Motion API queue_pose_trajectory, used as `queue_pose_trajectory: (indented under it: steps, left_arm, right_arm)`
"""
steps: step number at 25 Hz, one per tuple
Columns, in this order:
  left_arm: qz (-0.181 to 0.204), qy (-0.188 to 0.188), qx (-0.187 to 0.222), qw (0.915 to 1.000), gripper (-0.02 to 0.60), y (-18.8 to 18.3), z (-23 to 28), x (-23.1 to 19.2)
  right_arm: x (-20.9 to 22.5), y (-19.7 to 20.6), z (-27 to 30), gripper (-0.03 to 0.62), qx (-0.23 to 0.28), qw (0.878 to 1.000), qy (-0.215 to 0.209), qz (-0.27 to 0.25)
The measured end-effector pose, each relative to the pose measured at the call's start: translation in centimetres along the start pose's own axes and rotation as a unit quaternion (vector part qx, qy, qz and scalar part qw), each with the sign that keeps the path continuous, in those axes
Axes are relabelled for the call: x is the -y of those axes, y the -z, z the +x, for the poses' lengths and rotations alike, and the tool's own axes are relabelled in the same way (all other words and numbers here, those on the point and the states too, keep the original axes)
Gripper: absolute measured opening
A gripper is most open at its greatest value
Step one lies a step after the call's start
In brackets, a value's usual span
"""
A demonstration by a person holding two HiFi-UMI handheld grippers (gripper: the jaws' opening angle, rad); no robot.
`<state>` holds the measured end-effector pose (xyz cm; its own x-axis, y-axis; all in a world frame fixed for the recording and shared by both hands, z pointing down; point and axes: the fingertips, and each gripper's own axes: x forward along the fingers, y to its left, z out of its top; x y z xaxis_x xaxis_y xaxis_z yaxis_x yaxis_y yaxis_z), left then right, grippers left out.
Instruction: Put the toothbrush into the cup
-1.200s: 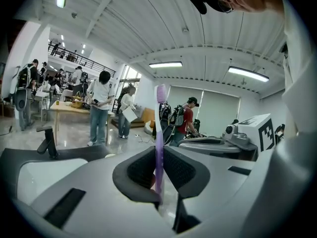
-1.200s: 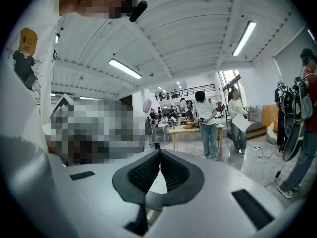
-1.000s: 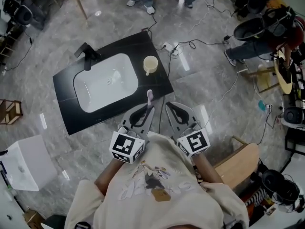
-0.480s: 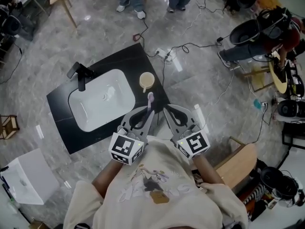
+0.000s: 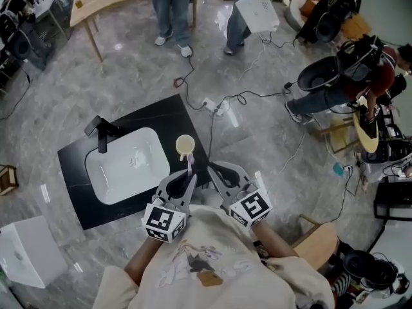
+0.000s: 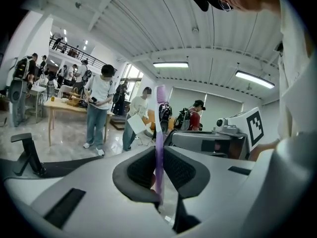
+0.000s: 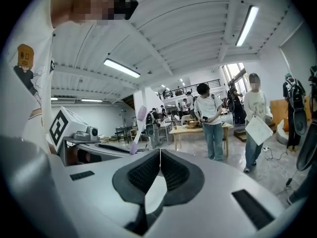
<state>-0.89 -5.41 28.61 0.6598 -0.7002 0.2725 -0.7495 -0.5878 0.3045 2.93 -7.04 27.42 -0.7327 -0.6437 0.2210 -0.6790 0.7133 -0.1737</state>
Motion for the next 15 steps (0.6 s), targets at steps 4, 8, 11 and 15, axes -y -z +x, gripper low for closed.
queue_pose_trajectory:
  steps: [4, 8, 11, 15]
  left_arm:
    - [-0.005, -0.013, 0.006, 0.9999, 0.055, -0.3, 0.1, -0.5]
    - [-0.004, -0.023, 0.009, 0.9997, 0.055, -0.3, 0.4, -1.2]
    - [-0.001, -0.027, 0.011, 0.9996, 0.055, 0.1, 0.6, -2.5]
    - [0.004, -0.031, 0.016, 0.9994, 0.055, 1.2, 0.8, -4.1]
  right_arm:
    - [0.1, -0.7, 0.1, 0.017, 0.005, 1.000, -0.019, 0.004]
    - [0.8, -1.2, 0.2, 0.018, 0.008, 1.000, -0.024, 0.006]
    - [0.6, -0.6, 1.0, 0.017, 0.008, 0.999, -0.033, 0.012]
    - [0.3, 0.7, 2.4, 0.018, 0.005, 0.998, -0.050, 0.031]
